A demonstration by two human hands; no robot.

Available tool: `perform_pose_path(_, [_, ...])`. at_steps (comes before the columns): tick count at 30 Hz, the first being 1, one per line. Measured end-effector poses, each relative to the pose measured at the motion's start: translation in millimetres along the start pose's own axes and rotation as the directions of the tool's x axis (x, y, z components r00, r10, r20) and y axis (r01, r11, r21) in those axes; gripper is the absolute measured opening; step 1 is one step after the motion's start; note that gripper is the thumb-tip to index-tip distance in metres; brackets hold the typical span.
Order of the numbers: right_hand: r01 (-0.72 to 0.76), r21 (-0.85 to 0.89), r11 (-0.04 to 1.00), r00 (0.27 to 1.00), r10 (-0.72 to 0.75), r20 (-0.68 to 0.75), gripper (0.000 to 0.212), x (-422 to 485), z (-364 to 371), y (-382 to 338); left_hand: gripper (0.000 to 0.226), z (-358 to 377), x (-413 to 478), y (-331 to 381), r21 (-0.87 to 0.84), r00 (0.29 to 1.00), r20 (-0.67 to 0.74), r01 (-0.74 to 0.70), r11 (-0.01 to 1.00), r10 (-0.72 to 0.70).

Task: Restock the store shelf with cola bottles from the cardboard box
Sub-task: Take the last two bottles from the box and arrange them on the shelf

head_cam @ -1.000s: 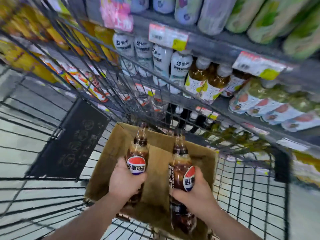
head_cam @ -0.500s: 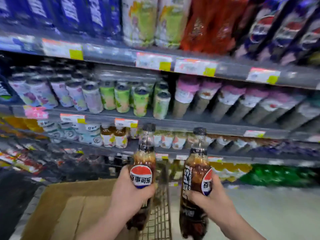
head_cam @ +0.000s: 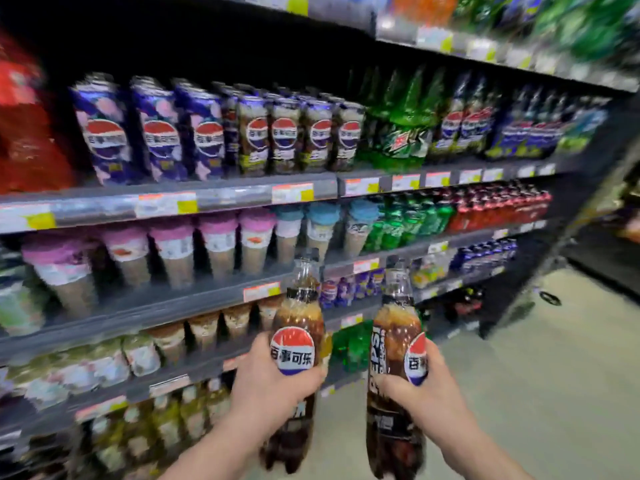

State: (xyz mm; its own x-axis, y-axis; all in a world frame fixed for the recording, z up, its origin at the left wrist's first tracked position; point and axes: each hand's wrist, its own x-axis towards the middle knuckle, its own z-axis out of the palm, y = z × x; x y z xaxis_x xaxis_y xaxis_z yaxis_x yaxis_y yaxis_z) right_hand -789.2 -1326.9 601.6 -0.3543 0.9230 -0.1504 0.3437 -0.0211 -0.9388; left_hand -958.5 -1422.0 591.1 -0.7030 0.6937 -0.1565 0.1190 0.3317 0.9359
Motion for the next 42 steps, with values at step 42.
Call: perform_pose_path(42, [0.485,-0.056,0.873,0.874,-0.485,-0.002,0.069,569.1,-424.1,-97.9,0.101,485.3,270.7,291.7,-0.004,0.958,-0.208,-0.204,0.979,0.199])
